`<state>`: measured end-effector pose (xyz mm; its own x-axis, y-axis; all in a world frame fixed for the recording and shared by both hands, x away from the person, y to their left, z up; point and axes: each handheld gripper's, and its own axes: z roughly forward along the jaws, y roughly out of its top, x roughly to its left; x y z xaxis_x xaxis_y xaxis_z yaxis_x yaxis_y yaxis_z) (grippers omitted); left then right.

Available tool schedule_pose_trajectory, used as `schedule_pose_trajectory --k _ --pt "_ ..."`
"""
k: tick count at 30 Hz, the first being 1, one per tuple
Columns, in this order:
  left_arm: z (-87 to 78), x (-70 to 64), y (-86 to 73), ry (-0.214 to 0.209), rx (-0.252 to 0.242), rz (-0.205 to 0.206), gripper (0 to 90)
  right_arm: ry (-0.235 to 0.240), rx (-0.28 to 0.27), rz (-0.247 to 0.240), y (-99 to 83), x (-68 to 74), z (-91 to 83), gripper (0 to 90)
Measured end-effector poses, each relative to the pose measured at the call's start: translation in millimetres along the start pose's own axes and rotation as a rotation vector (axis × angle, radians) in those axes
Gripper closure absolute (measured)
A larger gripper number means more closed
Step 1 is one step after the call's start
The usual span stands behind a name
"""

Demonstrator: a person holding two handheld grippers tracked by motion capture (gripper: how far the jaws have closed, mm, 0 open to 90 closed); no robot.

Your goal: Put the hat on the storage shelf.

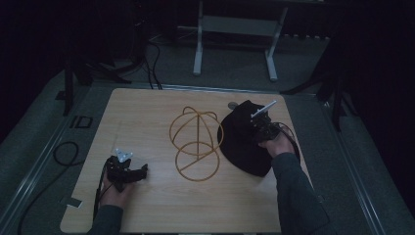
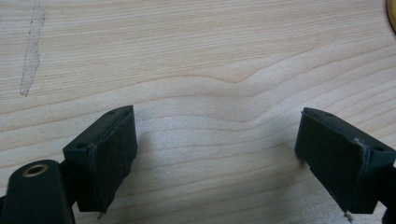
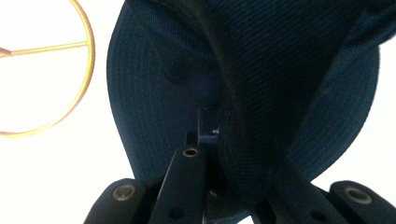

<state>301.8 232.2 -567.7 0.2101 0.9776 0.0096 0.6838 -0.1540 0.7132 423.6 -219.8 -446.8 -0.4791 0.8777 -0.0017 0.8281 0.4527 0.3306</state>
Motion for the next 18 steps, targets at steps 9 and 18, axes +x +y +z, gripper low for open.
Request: schedule_pose_trajectory --k 9,18 --pt "0.1 -0.1 0.0 0.0 0.0 0.001 13.3 -0.015 -0.021 -0.038 -3.4 -1.6 -15.2 88.0" --pt "0.0 0.0 0.1 0.0 0.001 0.002 13.3 0.019 -0.048 -0.054 -6.0 -3.9 -28.8 88.0"
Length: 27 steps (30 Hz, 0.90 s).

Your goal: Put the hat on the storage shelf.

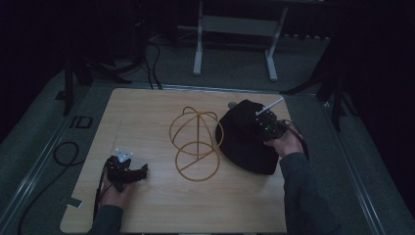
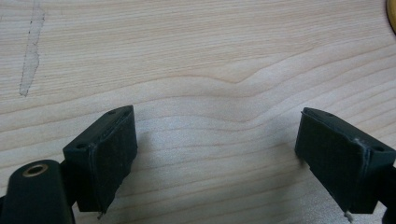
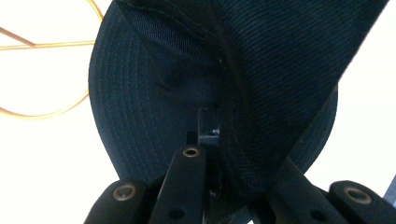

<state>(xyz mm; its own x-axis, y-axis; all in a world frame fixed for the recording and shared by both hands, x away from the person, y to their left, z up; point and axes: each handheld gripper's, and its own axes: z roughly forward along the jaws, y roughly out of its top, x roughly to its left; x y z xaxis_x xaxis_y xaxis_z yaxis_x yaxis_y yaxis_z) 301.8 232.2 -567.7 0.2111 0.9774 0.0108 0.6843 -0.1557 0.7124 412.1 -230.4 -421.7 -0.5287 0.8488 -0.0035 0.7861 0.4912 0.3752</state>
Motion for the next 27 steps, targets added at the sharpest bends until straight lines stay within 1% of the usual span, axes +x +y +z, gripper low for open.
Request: schedule_pose_trajectory --k 3,7,9,10,11,12,13,18,24,27 --pt "0.0 0.0 0.0 0.0 0.0 0.0 13.3 0.008 -0.008 -0.005 -1.6 -1.6 -5.3 88.0" --pt "0.0 -0.1 0.0 0.0 0.0 0.0 13.3 -0.001 -0.005 -0.029 -3.6 -1.8 -12.4 88.0" --pt "0.1 -0.1 0.0 0.0 -0.001 0.0 13.3 -0.002 0.006 -0.053 -4.4 -0.8 -14.7 88.0" --pt "0.1 -0.1 0.0 0.0 -0.001 0.0 13.3 -0.007 0.015 -0.073 -4.9 0.2 -15.5 88.0" --pt "0.1 -0.1 0.0 0.0 -0.001 0.0 13.2 -0.007 0.015 -0.073 -4.9 0.2 -15.5 88.0" --pt "0.0 -0.1 0.0 0.0 0.001 0.0 13.2 -0.009 0.02 -0.084 -5.4 0.9 -16.2 88.0" --pt "-0.1 -0.1 0.1 0.0 0.001 0.001 13.3 -0.012 0.025 -0.11 -6.5 2.2 -18.4 88.0" --pt "0.0 -0.2 0.1 0.001 0.0 -0.001 13.3 0.001 0.025 -0.15 -7.7 5.2 -24.6 88.0" --pt "0.1 -0.2 0.1 0.001 0.0 0.0 13.3 0.021 -0.003 -0.175 -7.1 8.2 -36.7 87.9" --pt "0.0 -0.2 0.1 0.001 0.0 0.0 13.3 0.03 -0.023 -0.176 -5.8 7.9 -44.0 87.9"
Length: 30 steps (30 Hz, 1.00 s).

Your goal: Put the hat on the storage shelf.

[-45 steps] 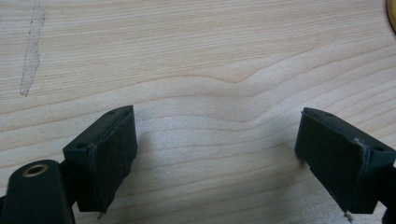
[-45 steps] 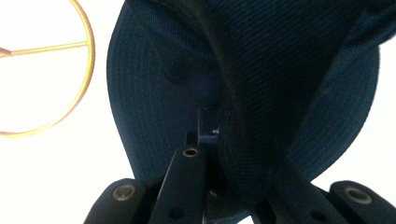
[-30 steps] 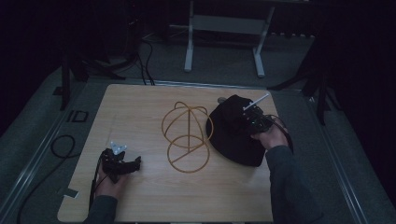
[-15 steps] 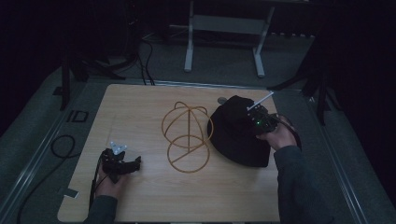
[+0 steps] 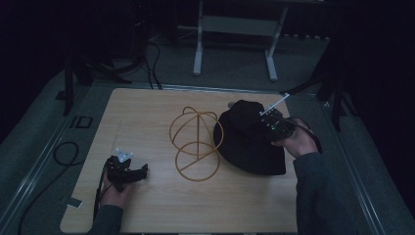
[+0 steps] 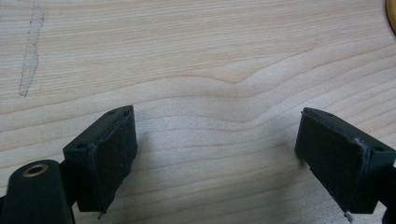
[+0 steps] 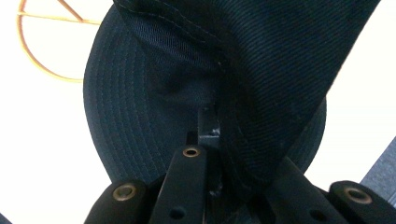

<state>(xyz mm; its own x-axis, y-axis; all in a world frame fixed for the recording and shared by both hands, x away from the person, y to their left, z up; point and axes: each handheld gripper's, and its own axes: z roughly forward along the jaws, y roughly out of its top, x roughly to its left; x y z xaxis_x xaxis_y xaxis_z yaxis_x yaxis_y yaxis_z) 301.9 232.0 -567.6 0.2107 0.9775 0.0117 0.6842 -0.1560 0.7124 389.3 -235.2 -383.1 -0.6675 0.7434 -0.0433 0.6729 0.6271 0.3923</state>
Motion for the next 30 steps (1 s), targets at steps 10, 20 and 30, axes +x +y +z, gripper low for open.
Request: schedule_pose_trajectory --k 10,20,30 --pt "-0.1 0.0 0.0 0.0 0.001 0.0 13.3 -0.01 -0.019 -0.039 1.6 -4.0 -23.3 87.9" --pt "-0.1 0.0 0.1 0.0 0.001 0.0 13.3 0.013 -0.039 -0.091 3.8 -4.3 -36.7 87.9" --pt "-0.1 0.0 0.1 -0.001 0.001 0.0 13.2 0.035 -0.063 -0.109 6.6 -7.7 -48.8 87.9"
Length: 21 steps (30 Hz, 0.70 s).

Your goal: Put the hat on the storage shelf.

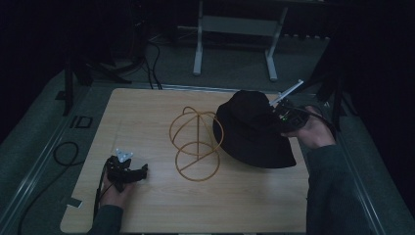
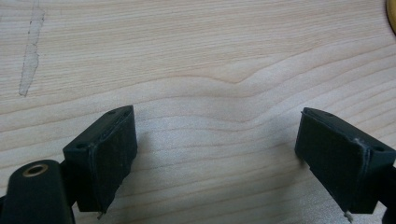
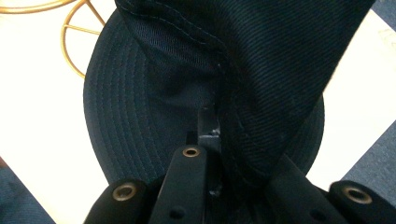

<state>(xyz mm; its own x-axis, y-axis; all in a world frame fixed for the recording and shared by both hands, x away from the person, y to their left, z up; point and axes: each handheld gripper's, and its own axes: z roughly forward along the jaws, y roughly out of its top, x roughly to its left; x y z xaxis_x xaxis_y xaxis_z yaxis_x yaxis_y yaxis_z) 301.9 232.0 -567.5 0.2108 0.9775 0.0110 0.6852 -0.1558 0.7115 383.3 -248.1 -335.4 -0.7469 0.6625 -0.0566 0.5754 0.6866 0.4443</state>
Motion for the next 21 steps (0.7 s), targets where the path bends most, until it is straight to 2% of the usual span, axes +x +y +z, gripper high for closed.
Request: schedule_pose_trajectory --k 4,21 --pt "0.0 0.0 0.0 0.0 0.0 0.0 13.3 -0.007 -0.013 -0.009 1.6 -3.2 -8.2 87.9" --pt "0.0 0.0 0.0 0.0 0.0 0.0 13.3 0.01 -0.078 0.012 -3.1 -15.9 -34.7 87.8"
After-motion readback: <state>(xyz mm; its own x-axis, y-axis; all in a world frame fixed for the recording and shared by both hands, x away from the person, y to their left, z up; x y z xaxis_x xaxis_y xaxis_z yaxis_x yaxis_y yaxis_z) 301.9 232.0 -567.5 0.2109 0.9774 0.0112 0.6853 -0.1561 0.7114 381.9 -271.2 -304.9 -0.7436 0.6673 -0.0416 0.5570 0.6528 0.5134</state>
